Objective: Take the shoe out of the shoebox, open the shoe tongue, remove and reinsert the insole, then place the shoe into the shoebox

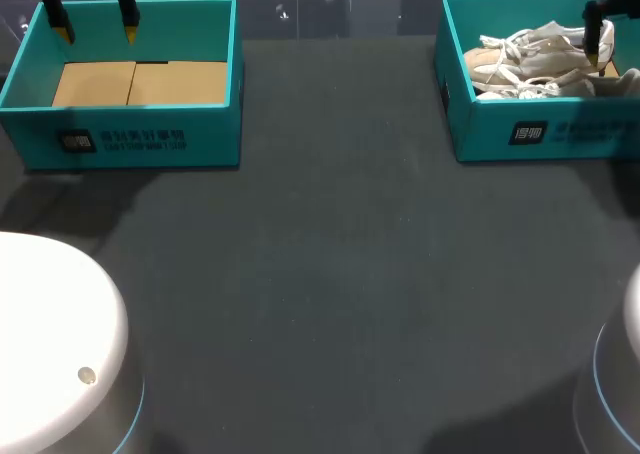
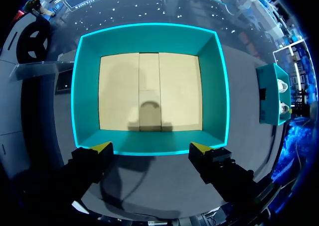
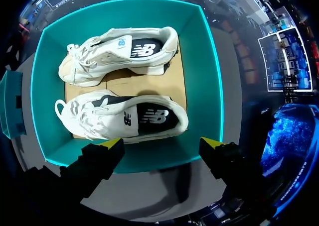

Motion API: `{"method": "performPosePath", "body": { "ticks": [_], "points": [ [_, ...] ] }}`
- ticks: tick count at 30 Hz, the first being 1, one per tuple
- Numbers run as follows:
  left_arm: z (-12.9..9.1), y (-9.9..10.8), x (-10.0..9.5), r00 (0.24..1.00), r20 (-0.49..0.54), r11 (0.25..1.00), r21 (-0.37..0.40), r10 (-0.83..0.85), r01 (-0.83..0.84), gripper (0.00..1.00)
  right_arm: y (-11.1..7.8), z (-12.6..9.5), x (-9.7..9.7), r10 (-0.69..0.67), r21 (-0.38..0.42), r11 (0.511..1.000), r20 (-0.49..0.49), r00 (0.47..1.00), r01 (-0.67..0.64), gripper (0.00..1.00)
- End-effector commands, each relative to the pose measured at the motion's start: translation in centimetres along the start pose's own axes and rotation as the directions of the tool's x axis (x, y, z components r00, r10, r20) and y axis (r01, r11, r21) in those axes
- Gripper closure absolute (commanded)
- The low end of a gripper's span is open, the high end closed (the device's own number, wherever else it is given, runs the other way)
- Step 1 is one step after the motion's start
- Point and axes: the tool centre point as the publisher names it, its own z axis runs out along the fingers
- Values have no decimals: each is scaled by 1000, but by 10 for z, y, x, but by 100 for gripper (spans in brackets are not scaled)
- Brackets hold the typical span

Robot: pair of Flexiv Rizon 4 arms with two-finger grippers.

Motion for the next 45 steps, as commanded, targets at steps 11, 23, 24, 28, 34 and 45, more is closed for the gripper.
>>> {"method": "performPosePath", "body": {
  "ticks": [11, 23, 24, 28, 34, 45],
  "points": [
    [0, 0, 0, 1000, 0, 1000, 0, 0, 0, 0, 10, 35, -23, 21, 10, 1000, 33, 999, -21, 0],
    [0, 0, 0, 1000, 0, 1000, 0, 0, 0, 0, 12, 60, -35, 15, 16, 1000, 15, 1000, -15, 7],
    [0, 0, 0, 1000, 0, 1000, 0, 0, 0, 0, 11, 61, -35, 13, 16, 1000, 15, 1000, -13, 12],
    [0, 0, 0, 1000, 0, 1000, 0, 0, 0, 0, 12, 68, -36, 4, 13, 1000, 21, 1000, -4, 17],
    [0, 0, 0, 1000, 0, 1000, 0, 0, 0, 0, 14, 78, -36, -2, 18, 1000, 20, 1000, 2, 23],
    [0, 0, 0, 1000, 0, 1000, 0, 0, 0, 0, 14, 93, -41, 14, 34, 999, 5, 1000, -14, 25]
  ]
}}
